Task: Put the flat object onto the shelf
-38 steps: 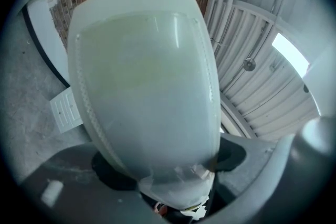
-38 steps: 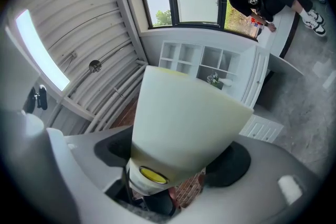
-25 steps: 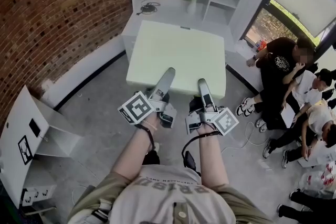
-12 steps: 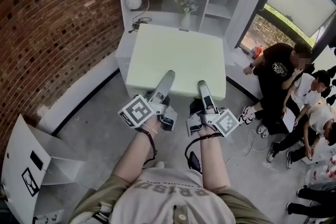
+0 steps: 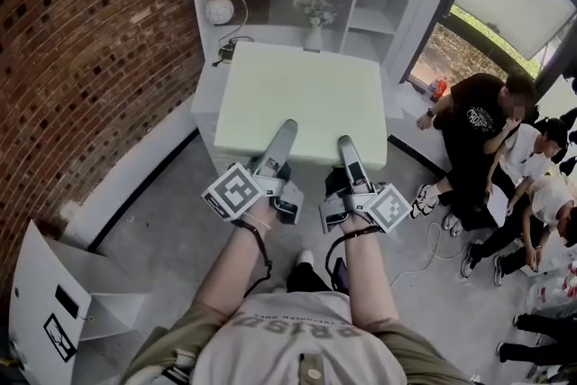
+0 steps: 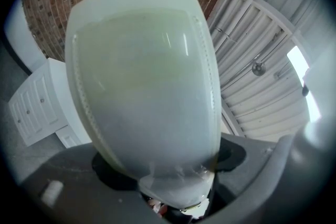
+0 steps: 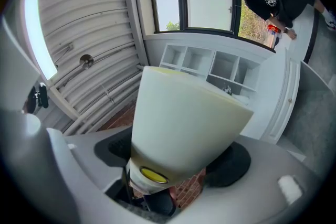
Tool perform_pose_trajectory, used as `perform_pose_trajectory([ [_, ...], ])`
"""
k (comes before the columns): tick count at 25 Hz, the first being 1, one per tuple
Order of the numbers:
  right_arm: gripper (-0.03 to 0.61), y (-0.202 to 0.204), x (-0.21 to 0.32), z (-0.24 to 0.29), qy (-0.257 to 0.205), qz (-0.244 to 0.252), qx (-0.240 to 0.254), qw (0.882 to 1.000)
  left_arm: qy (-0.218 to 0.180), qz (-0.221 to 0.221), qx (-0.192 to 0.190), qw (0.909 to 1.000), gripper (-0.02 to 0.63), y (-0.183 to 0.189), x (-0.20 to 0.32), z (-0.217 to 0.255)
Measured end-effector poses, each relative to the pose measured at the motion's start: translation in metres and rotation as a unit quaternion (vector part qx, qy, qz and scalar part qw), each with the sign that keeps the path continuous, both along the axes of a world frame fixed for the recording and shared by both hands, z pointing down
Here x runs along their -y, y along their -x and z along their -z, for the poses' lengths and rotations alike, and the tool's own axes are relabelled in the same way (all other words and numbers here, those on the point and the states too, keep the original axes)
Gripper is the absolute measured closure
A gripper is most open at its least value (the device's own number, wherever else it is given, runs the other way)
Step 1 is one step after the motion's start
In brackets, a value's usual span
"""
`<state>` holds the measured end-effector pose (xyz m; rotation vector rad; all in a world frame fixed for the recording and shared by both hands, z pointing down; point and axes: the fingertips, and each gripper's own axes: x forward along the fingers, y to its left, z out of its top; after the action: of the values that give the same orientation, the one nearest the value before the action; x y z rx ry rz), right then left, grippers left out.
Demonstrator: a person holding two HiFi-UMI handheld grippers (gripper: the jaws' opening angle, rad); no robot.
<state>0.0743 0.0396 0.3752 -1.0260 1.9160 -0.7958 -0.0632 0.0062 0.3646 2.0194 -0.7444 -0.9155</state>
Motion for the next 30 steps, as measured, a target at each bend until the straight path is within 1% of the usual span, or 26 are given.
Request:
perform_pose_trajectory([
  [11, 0.181, -0.024, 0.069, -0.010, 0.002, 0.000, -0.009, 1.000, 0.007, 0.001, 0.002, 1.0000, 0.221, -0.023, 0.068, -0.011],
  [24, 0.181, -0.065, 0.178, 0.012, -0.010, 0.024, -0.001, 1.000, -0.014, 0.015, 0.010, 0.9997, 0.221, -0.064, 0.173, 0.015],
  [30, 0.181, -0.082, 0.232, 0.023, -0.023, 0.035, -0.003, 0.999, -0.027, 0.021, 0.006, 0.9994, 0.221, -0.083, 0.224, 0.025],
])
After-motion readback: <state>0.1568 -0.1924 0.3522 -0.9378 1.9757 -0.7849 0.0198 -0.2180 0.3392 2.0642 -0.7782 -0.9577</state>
